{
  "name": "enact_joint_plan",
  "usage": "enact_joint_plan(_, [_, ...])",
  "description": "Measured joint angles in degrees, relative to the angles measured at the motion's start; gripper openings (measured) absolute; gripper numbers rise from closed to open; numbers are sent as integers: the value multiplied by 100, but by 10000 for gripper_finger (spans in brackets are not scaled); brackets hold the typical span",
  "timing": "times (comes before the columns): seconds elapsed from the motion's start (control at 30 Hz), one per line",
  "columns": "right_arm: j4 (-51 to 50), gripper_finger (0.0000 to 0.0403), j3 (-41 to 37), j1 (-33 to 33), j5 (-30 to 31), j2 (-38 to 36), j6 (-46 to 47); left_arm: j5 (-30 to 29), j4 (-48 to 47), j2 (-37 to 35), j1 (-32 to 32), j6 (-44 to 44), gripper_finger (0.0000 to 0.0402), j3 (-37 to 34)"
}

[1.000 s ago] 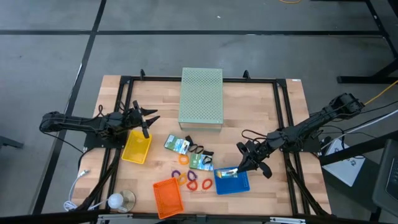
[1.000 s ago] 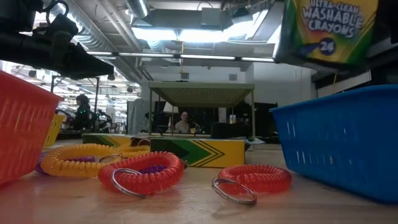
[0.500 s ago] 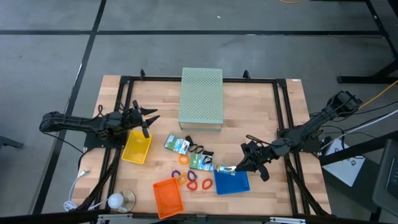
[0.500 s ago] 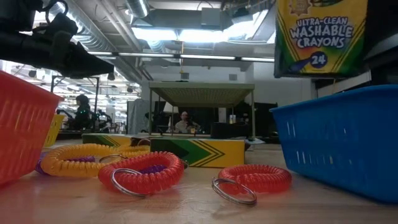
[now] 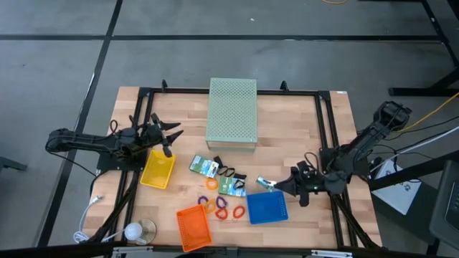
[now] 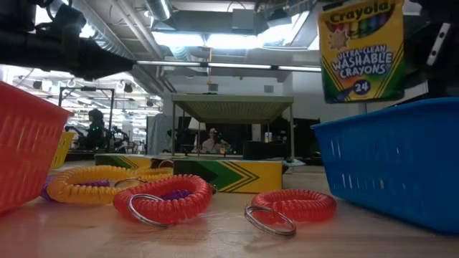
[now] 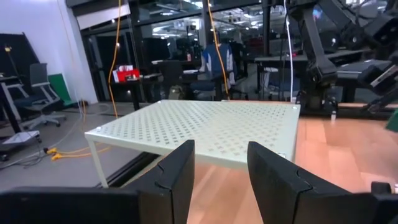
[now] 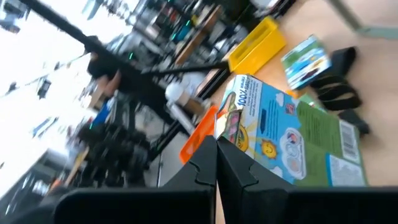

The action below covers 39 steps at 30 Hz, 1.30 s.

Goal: Pick & Place Office Desk Supplies
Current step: Put the crayon box into the blue bin

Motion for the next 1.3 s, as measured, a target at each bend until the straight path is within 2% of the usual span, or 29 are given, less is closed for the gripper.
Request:
enact_joint_plan(0.13, [-242, 0, 379, 212, 597, 314, 195, 2, 114, -2, 0, 1, 143, -1])
enact_joint_plan(0.37, [-1211, 0, 1835, 375, 1717, 1275, 304, 31, 90, -2, 0, -14, 143, -1])
enact_joint_plan(0.53, [-1958, 0, 2750, 528, 2866, 1894, 657, 428, 0, -1, 0, -152, 143, -1])
enact_joint_plan(0.83, [-2047, 0, 3520, 910, 4055, 2866, 1157, 1004, 3, 0, 0, -173, 143, -1])
enact_joint_plan(1.07, [-2015, 0, 3699, 1031, 4402, 3455, 1963, 1371, -91, 0, 0, -174, 143, -1])
enact_joint_plan(1.3, [-1826, 0, 3705, 987, 4157, 3809, 2684, 1601, -87, 0, 0, -302, 143, 1])
